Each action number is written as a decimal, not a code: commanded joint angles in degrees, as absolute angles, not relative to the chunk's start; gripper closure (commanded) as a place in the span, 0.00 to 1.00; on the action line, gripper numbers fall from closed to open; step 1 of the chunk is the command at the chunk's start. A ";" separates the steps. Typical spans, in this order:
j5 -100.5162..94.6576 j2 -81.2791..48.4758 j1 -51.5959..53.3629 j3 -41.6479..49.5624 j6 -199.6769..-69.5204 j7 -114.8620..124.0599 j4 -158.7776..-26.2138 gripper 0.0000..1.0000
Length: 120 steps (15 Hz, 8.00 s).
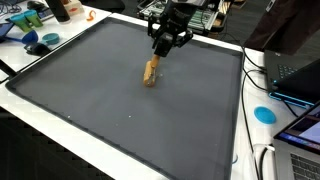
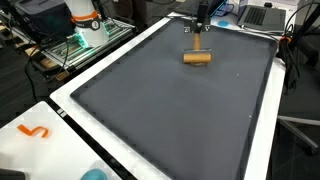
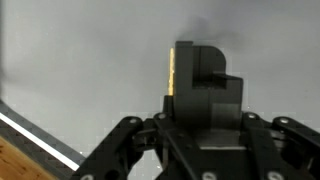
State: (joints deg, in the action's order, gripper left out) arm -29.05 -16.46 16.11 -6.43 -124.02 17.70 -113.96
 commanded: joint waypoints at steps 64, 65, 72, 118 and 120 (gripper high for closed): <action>-16.55 -9.76 16.74 -13.75 -105.32 1.26 -102.38 0.76; -17.33 -10.64 17.21 -13.89 -104.39 1.74 -101.32 0.76; -25.14 -17.28 21.00 -13.87 -100.16 2.91 -94.31 0.76; -20.81 -27.45 19.51 -10.75 -100.99 -2.65 -79.07 0.76; -19.30 -27.27 18.49 -10.56 -101.33 -3.23 -78.95 0.76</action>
